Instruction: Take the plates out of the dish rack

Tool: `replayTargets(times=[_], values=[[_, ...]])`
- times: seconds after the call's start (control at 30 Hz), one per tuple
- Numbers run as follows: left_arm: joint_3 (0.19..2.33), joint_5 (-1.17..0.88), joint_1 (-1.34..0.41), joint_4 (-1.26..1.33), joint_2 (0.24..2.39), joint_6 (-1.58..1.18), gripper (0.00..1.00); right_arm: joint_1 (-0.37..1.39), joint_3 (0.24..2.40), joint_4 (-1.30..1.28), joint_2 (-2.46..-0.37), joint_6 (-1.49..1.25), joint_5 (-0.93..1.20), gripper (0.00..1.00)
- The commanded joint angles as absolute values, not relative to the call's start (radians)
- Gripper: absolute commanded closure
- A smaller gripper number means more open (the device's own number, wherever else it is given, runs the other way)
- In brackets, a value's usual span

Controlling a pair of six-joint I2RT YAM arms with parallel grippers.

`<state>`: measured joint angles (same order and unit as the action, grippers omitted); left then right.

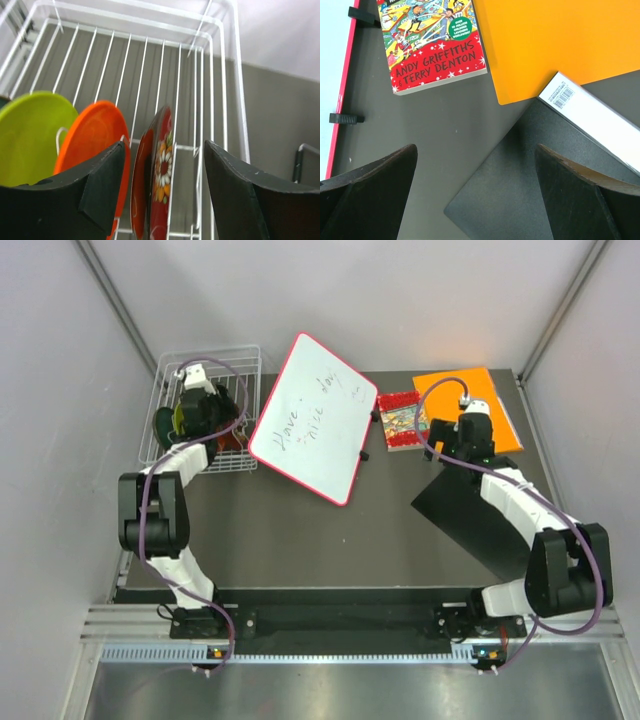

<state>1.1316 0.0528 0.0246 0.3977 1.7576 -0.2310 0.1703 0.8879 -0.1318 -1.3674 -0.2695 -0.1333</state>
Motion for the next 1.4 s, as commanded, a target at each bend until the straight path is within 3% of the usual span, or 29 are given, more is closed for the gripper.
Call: replayTargets(times=[0.0, 0.1, 0.2, 0.33, 0.37, 0.43, 0.57, 0.93, 1.37], values=[[1.170, 0.049, 0.025, 0.364, 1.782, -0.209, 0.32, 0.184, 0.896, -0.081, -1.379, -0.270, -0.137, 0.00], [1.169, 0.044, 0.025, 0.357, 1.798, -0.198, 0.33, 0.184, 0.896, -0.080, -1.385, -0.273, -0.137, 0.00], [1.177, 0.040, 0.025, 0.333, 1.818, -0.189, 0.42, 0.184, 0.896, -0.080, -1.394, -0.273, -0.138, 0.00], [1.157, 0.037, 0.023, 0.336, 1.819, -0.173, 0.59, 0.186, 0.899, -0.081, -1.404, -0.276, -0.138, 0.00], [1.148, 0.038, 0.023, 0.336, 1.818, -0.170, 0.70, 0.184, 0.900, -0.083, -1.407, -0.276, -0.137, 0.00], [1.138, 0.040, 0.023, 0.337, 1.810, -0.164, 0.74, 0.184, 0.905, -0.086, -1.411, -0.278, -0.138, 0.00], [1.135, 0.052, 0.015, 0.327, 1.801, -0.146, 1.00, 0.186, 0.916, -0.103, -1.419, -0.282, -0.140, 0.00], [1.120, 0.311, -0.071, 0.339, 1.701, -0.009, 1.00, 0.184, 0.927, -0.147, -1.399, -0.265, -0.170, 0.00], [1.126, 0.471, -0.104, 0.322, 1.531, 0.078, 1.00, 0.187, 0.900, -0.193, -1.298, -0.273, -0.181, 0.00]])
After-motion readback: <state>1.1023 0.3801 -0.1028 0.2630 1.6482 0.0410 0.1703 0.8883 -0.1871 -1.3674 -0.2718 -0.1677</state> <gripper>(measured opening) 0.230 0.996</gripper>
